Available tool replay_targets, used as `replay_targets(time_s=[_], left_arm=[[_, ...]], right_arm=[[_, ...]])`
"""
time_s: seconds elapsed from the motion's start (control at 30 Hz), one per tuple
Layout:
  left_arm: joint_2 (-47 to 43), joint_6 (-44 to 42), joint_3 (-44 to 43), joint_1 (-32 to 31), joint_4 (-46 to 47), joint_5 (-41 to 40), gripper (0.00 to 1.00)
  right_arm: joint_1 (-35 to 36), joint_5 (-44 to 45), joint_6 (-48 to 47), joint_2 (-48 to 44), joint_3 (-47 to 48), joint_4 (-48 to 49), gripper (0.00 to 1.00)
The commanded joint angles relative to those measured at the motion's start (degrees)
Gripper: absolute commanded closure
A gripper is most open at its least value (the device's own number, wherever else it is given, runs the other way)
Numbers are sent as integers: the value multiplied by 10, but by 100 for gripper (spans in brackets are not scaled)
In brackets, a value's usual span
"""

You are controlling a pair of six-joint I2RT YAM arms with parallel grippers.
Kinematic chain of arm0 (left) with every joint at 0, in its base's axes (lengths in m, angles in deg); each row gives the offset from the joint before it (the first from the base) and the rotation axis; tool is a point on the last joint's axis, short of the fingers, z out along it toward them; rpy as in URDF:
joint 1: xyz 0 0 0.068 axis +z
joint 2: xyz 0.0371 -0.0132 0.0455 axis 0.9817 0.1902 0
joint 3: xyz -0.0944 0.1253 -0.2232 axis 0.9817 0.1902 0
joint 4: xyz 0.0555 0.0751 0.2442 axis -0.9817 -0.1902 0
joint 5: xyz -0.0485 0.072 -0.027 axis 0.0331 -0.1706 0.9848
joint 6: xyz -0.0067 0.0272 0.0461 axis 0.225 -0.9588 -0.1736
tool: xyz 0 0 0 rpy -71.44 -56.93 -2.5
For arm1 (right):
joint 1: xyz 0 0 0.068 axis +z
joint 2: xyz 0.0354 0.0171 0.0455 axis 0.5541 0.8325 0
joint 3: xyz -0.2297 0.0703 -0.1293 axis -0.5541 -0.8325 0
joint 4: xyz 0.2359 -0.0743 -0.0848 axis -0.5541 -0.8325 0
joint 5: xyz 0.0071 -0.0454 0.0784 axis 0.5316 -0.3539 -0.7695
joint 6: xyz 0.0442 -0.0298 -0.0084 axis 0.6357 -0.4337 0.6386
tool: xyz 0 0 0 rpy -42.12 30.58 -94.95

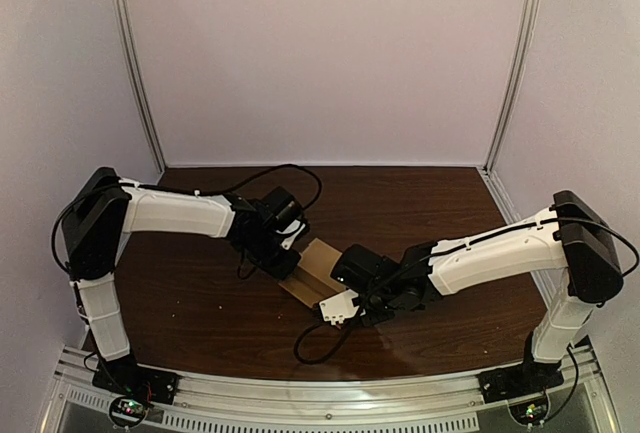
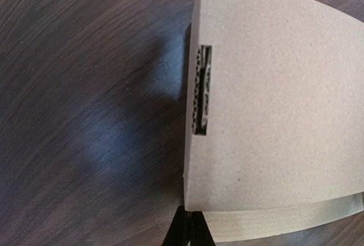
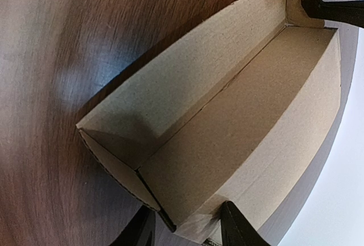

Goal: Fold the paper box

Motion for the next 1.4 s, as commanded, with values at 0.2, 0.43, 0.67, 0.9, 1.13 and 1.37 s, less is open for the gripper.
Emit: replay_targets(time_s=[0.2,0.43,0.67,0.9,1.13,1.37], left_arm=[[36,-7,-60,-1,-27,51,100],[50,-12,-85,-1,-50,58,100],[68,-13,-117,0,-88,66,100],[85,-20,-159,3,-116,71,100],[117,-28,-208,7,-163,78,100],[151,-34,-266,10,-208,81,100]], right_arm=[[14,-113,-7,78,-49,-96,60],[14,-121,-6,74,-47,-101,59],[15,-124,-5,76,-44,-106,59],[17,-123,-5,76,-42,-106,59],[28,-124,-3,80,-39,-103,60],[32,-121,-1,87,-35,-100,60]])
